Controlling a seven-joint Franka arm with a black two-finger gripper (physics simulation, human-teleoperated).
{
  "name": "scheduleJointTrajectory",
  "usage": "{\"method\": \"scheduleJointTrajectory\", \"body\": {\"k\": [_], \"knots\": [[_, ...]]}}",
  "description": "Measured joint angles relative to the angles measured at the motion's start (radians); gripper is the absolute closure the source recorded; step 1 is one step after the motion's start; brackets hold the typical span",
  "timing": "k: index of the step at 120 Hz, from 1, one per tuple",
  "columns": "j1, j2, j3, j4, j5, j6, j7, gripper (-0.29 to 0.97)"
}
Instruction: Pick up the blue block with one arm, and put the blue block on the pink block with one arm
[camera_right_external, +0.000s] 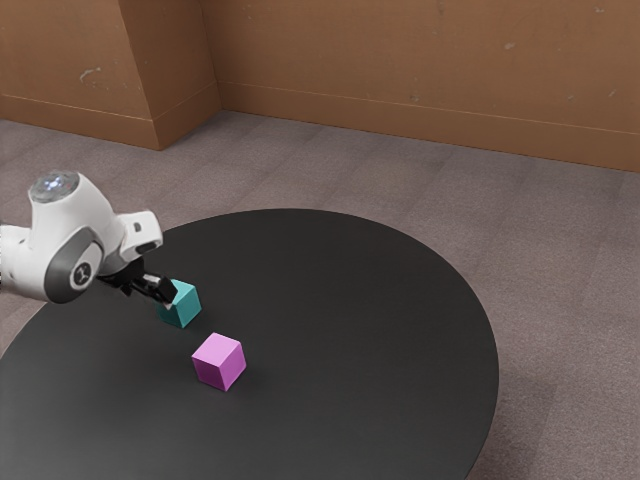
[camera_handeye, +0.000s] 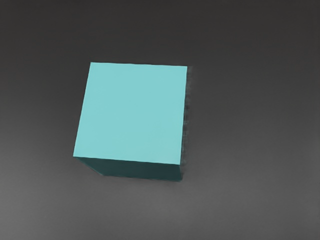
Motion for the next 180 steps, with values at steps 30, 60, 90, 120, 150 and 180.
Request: {"method": "scheduleJointTrajectory", "body": {"k": [30,60,90,120,150,180], "knots": [[-0.005,0.064,0.017,-0.003,-0.023,0.107,0.033,0.03],[0.038,0.188,0.015,0.007,-0.022,0.267,0.056,0.03],[0.026,0.214,0.0,0.009,-0.022,0.335,0.071,0.03],[0.034,0.279,-0.013,0.058,-0.024,0.388,0.077,0.03],[0.038,0.357,-0.032,0.101,-0.029,0.458,0.076,0.03],[0.038,0.366,-0.033,0.116,-0.032,0.488,0.067,0.09]]}}
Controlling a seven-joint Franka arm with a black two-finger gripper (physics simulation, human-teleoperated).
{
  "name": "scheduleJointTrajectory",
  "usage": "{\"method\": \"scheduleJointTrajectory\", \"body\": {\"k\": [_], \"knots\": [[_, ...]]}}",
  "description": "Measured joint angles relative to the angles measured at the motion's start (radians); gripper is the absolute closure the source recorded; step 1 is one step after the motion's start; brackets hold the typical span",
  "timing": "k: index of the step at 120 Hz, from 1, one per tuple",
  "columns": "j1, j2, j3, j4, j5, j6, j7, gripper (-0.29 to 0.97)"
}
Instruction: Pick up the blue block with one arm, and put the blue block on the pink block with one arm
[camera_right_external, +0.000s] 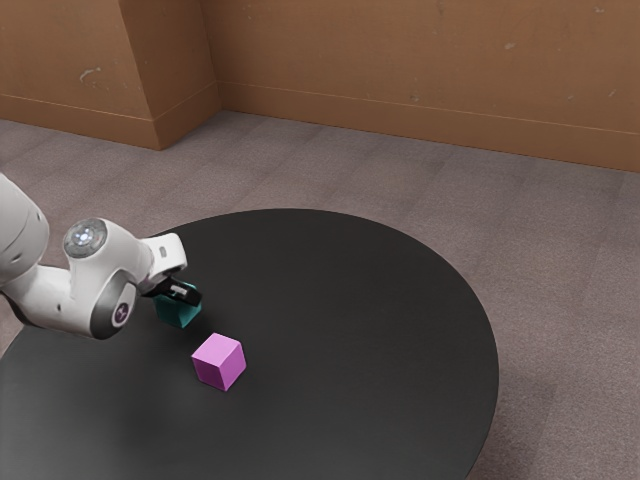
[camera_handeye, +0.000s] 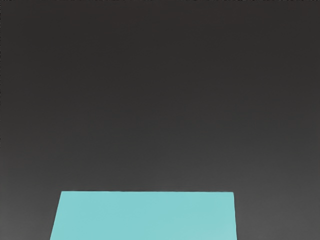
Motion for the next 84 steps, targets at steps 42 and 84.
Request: {"method": "scheduleJointTrajectory", "body": {"k": [42,84], "knots": [[0.005,-0.006,0.004,-0.033,0.012,0.06,-0.005,0.25],[0.0,-0.02,0.004,-0.043,0.015,0.106,0.003,0.33]]}}
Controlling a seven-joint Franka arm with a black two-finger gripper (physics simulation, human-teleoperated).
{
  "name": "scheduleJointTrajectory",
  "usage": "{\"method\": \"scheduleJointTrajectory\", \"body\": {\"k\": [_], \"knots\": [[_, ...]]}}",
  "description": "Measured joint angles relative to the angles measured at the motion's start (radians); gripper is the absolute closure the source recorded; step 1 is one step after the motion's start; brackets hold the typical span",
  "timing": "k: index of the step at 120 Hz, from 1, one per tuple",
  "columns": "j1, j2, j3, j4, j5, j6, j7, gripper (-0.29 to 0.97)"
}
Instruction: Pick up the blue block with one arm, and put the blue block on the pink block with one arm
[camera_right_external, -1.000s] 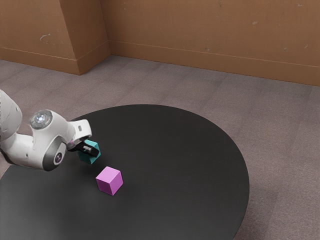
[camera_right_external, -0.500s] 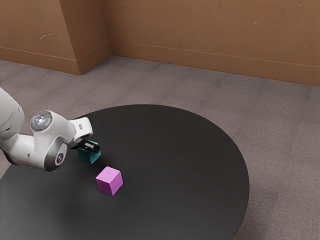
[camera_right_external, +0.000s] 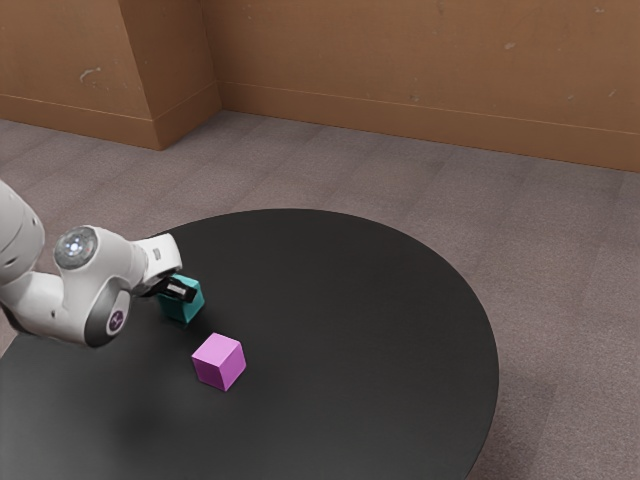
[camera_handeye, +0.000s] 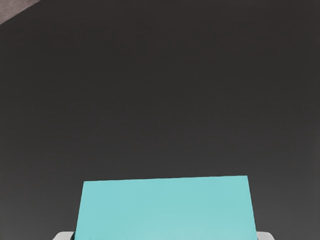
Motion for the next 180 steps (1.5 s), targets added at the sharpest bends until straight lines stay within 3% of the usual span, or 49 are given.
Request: {"method": "scheduleJointTrajectory", "body": {"k": [18,40,68,100,138,159,180], "knots": [[-0.037,-0.117,-0.003,-0.036,-0.001,-0.028,0.004,0.37],[-0.076,-0.398,-0.082,-0.195,-0.002,-0.144,-0.017,0.38],[-0.065,-0.524,-0.178,-0.268,-0.002,-0.301,-0.073,0.37],[-0.077,-0.529,-0.198,-0.271,-0.006,-0.444,-0.154,0.37],[-0.092,-0.52,-0.2,-0.247,-0.008,-0.477,-0.223,0.37],[-0.105,-0.511,-0.2,-0.237,-0.007,-0.477,-0.244,0.19],[-0.099,-0.516,-0.197,-0.22,-0.006,-0.481,-0.251,0.09]]}}
